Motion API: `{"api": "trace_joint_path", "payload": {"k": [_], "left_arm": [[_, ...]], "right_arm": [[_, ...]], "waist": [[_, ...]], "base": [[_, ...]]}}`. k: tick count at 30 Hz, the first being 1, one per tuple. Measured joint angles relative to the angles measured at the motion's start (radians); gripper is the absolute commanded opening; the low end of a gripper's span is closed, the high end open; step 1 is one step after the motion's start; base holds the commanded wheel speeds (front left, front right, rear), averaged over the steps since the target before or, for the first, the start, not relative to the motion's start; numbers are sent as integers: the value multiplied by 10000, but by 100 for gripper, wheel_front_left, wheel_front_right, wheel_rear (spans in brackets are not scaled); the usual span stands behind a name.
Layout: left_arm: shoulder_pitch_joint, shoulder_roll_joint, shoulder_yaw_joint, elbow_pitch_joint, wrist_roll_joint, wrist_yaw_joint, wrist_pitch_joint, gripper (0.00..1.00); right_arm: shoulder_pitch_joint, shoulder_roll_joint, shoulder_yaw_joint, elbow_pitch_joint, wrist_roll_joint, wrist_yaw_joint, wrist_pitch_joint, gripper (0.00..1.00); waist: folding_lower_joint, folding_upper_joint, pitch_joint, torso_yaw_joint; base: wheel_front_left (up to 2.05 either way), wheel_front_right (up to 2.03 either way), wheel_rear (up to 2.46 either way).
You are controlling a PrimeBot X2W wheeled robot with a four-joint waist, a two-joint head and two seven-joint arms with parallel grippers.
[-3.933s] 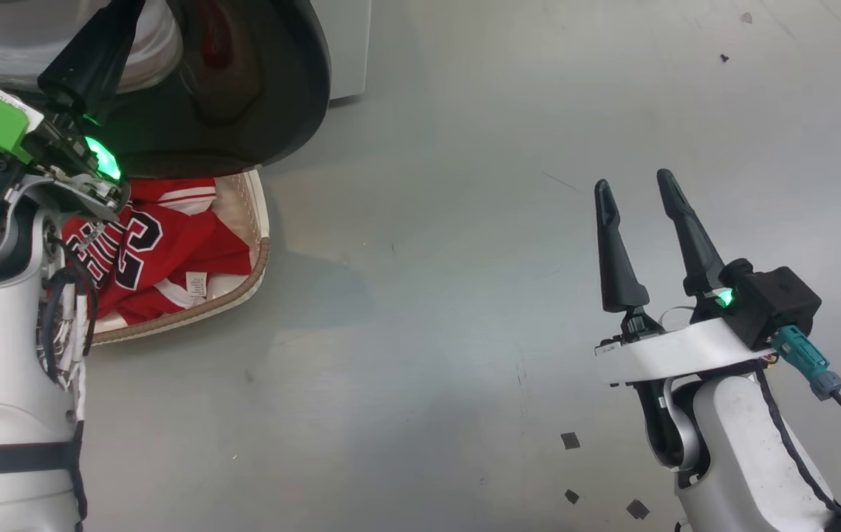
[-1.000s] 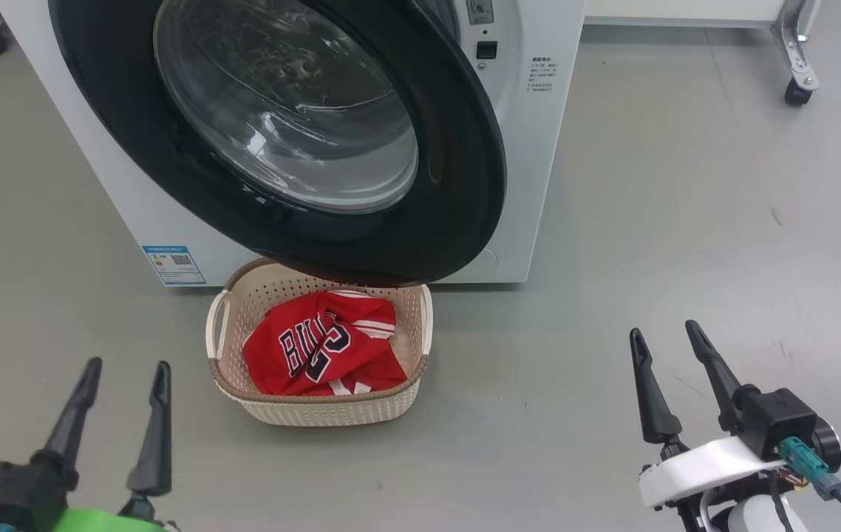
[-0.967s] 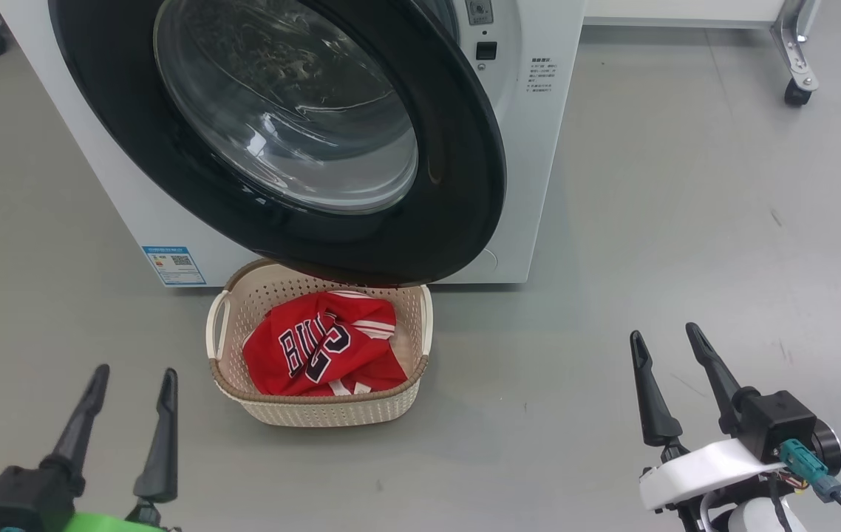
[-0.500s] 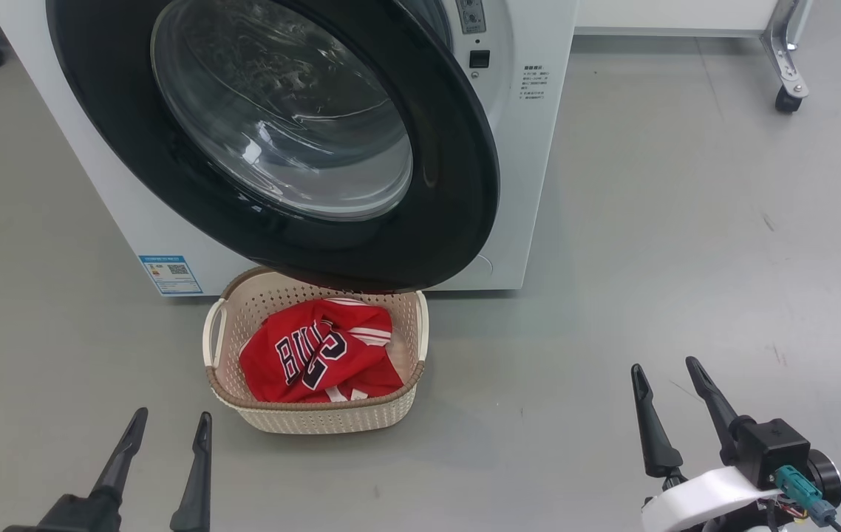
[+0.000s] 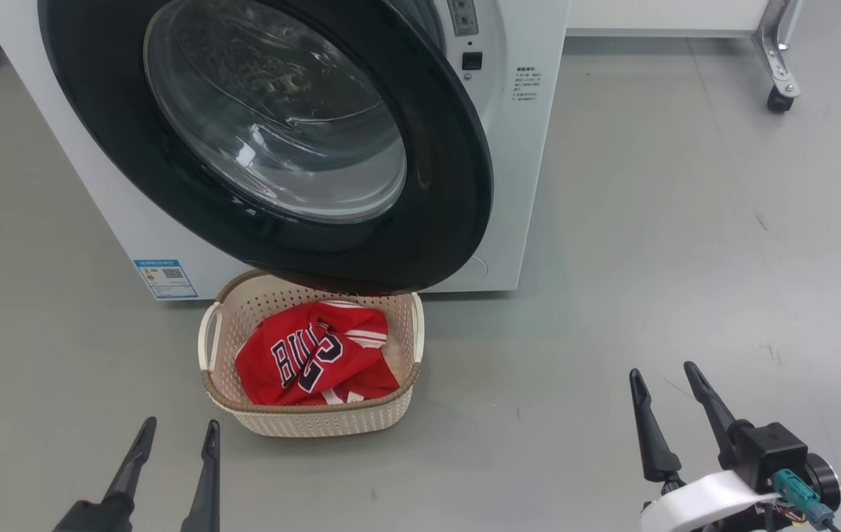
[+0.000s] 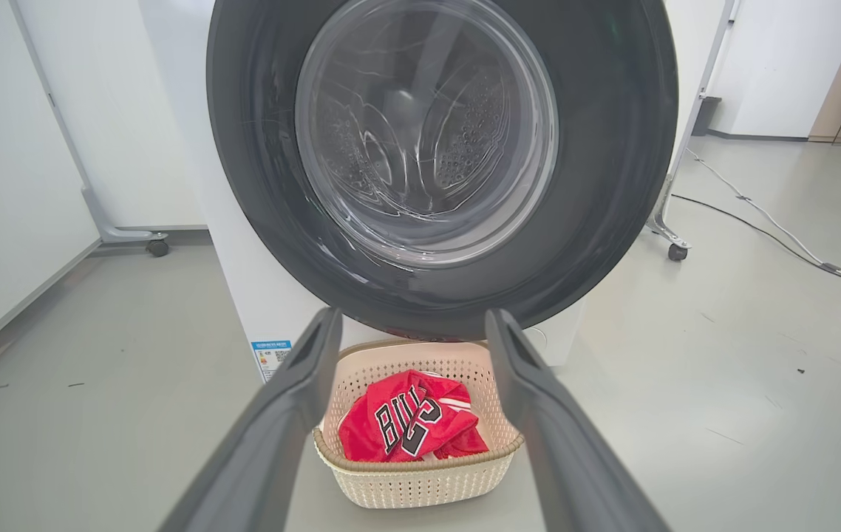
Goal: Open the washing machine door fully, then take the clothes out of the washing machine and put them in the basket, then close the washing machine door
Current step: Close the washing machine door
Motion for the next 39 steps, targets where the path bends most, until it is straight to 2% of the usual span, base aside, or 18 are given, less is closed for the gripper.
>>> {"api": "trace_joint_path", "payload": {"k": [13, 14, 15, 16, 17, 18, 24, 39], "left_arm": [[-9, -52, -61, 261, 10, 100, -90, 100], [-10, -56, -67, 278, 10, 100, -90, 100], [-11, -58, -71, 290, 19, 102, -90, 100], [-11, -61, -75, 299, 27, 102, -90, 100], [-12, -65, -79, 309, 35, 102, -92, 100], [-14, -71, -81, 318, 35, 102, -98, 100], [-36, -82, -198, 343, 111, 100, -174, 100], [-515, -249, -483, 234, 268, 42, -184, 100]], "right_arm": [[0, 6, 4, -2, -38, 4, 0, 100], [0, 8, 2, -2, -38, 4, 0, 94], [0, 8, 2, -2, -38, 4, 0, 82], [0, 10, 0, -2, -38, 6, 0, 44], [0, 10, -8, -2, -38, 12, 0, 15], [0, 12, -15, -2, -38, 12, 0, 0], [-1, 10, -35, 0, -38, 48, 0, 0], [-875, -90, 203, 186, -42, 462, 0, 0]], "waist": [[0, 0, -121, -15], [0, 0, -133, -13], [0, 0, -145, -11], [0, 0, -156, -10], [0, 0, -169, -8], [0, 0, -181, -7], [0, 0, -203, 30], [0, 0, 133, 692]], "base": [[0, 0, 0], [0, 0, 0], [0, 0, 0], [0, 0, 0], [0, 0, 0], [0, 0, 0], [0, 0, 0], [0, 0, 0]]}}
